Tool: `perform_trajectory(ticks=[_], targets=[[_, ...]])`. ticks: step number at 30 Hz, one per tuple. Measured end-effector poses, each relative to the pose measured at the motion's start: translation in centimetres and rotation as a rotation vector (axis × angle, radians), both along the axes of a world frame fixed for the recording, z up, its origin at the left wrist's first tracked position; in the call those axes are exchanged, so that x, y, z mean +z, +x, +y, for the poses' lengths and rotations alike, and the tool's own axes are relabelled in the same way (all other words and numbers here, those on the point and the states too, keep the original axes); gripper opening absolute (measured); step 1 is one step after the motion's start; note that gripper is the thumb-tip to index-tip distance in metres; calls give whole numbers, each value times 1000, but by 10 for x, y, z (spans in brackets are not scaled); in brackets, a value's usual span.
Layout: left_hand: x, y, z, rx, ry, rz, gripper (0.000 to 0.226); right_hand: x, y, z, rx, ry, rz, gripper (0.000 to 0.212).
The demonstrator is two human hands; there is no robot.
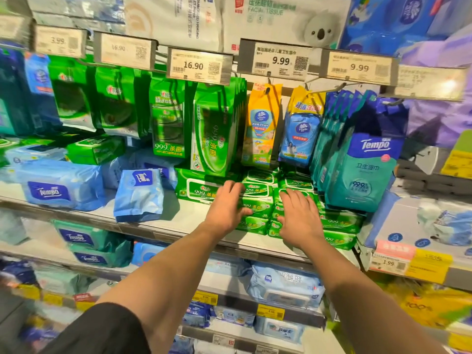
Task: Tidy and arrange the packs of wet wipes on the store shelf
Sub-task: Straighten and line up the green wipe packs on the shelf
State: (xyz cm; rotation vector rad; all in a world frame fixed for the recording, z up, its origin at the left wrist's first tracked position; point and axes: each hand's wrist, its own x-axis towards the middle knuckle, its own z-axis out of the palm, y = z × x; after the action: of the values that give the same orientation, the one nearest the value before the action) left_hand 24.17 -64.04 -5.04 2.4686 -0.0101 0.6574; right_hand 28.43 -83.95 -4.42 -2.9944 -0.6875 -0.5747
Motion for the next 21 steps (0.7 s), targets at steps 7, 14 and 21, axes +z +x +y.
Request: perform_trajectory(ticks=[7, 14, 21], targets=[[6, -2, 3, -30, 7, 58, 66, -1, 1, 1, -44, -36, 20, 73], [1, -16, 38, -62, 165, 57, 54, 3, -7, 5, -97, -77, 64, 72], [5, -45, 95, 51, 232, 48, 46, 7, -17, 18, -189, -114, 84, 71]])
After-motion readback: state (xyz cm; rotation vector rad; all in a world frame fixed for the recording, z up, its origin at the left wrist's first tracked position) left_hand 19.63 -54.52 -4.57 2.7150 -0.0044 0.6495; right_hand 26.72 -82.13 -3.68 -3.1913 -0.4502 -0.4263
